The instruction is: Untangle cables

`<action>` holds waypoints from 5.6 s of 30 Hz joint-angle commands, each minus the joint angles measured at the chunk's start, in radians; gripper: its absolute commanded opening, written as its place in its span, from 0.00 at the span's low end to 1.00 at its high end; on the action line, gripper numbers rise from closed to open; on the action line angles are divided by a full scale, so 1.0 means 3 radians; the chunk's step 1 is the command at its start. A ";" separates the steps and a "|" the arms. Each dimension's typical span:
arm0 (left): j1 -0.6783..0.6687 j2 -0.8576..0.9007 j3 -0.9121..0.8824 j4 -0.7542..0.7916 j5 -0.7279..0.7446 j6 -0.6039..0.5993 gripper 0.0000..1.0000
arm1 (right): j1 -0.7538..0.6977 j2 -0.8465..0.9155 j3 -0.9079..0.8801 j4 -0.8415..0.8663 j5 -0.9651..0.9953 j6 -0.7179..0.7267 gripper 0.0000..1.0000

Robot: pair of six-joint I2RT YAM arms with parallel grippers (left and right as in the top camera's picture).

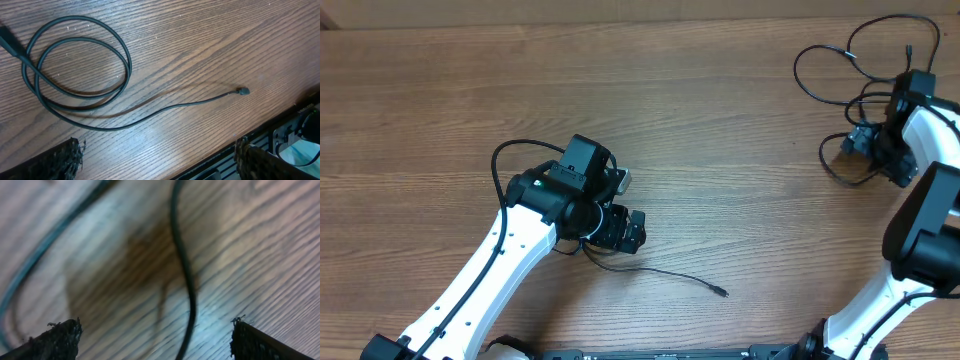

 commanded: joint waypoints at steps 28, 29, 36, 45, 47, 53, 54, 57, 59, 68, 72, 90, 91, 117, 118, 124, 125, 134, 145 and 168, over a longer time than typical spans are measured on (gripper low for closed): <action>-0.0019 -0.0057 0.0065 0.0010 -0.0013 -0.0009 0.99 | -0.0196 0.0095 0.0060 0.0191 -0.1331 -0.0456 0.04; -0.0019 -0.0057 0.0065 0.0010 -0.0013 -0.0009 1.00 | -0.0196 0.0095 0.0060 0.0203 -0.1284 -0.0501 0.04; -0.0019 -0.0057 0.0065 0.0010 -0.0013 -0.0009 1.00 | -0.0221 0.0095 0.0058 0.0376 -0.0857 -0.0473 0.04; -0.0019 -0.0057 0.0065 0.0010 -0.0013 -0.0009 1.00 | -0.0217 0.0095 0.0055 0.0734 -0.0838 -0.0581 0.04; -0.0019 -0.0057 0.0065 0.0010 -0.0013 -0.0009 1.00 | -0.0217 0.0095 0.0051 0.0765 -0.0838 -0.0666 0.04; -0.0019 -0.0057 0.0065 0.0010 -0.0013 -0.0009 0.99 | -0.0217 0.0095 0.0050 0.0748 -0.0841 -0.0645 0.39; -0.0019 -0.0057 0.0065 0.0010 -0.0013 -0.0009 1.00 | -0.0217 0.0095 0.0050 0.0727 -0.0844 -0.0600 0.60; -0.0019 -0.0057 0.0065 0.0010 -0.0013 -0.0009 1.00 | -0.0212 0.0095 0.0050 0.0656 -0.0880 -0.0434 0.95; -0.0019 -0.0057 0.0065 0.0010 -0.0013 -0.0009 1.00 | -0.0214 0.0095 0.0050 0.0601 -0.0930 -0.0370 1.00; -0.0019 -0.0057 0.0065 0.0010 -0.0013 -0.0009 0.99 | -0.0224 -0.0179 0.0254 0.0217 -0.0940 -0.0097 1.00; -0.0019 -0.0057 0.0065 0.0010 -0.0013 -0.0009 1.00 | -0.0210 -0.0422 0.0290 0.0046 -0.1265 0.0000 1.00; -0.0019 -0.0057 0.0065 0.0010 -0.0013 -0.0009 1.00 | 0.0052 -0.0422 -0.0479 0.0148 -0.0916 0.0868 1.00; -0.0019 -0.0057 0.0065 0.0010 -0.0013 -0.0009 0.99 | 0.0052 -0.0422 -0.0526 0.0212 -0.0940 0.0884 1.00; -0.0019 -0.0057 0.0065 0.0010 -0.0013 -0.0009 0.99 | 0.0262 -0.0422 -0.0874 0.1063 -0.1165 0.1137 0.08; -0.0019 -0.0057 0.0065 0.0010 -0.0013 -0.0009 1.00 | 0.0263 -0.0422 -0.0874 0.1064 -0.1164 0.1136 0.11; -0.0019 -0.0057 0.0065 0.0010 -0.0013 -0.0009 1.00 | 0.0228 -0.0423 -0.0868 0.1002 -0.1090 0.1127 0.09; -0.0019 -0.0057 0.0065 0.0010 -0.0013 -0.0009 1.00 | 0.0207 -0.0423 -0.0862 0.0960 -0.1048 0.1127 0.04; -0.0019 -0.0057 0.0065 0.0010 -0.0013 -0.0009 0.99 | -0.0070 -0.0497 -0.0838 0.0676 -0.0765 0.1090 0.04; -0.0019 -0.0057 0.0065 0.0010 -0.0013 -0.0009 0.99 | -0.0537 -0.1110 -0.0838 0.0373 -0.0425 0.1120 0.04; -0.0019 -0.0057 0.0065 0.0010 -0.0013 -0.0009 1.00 | -0.0966 -0.2346 -0.0838 -0.0374 0.0496 0.1921 0.04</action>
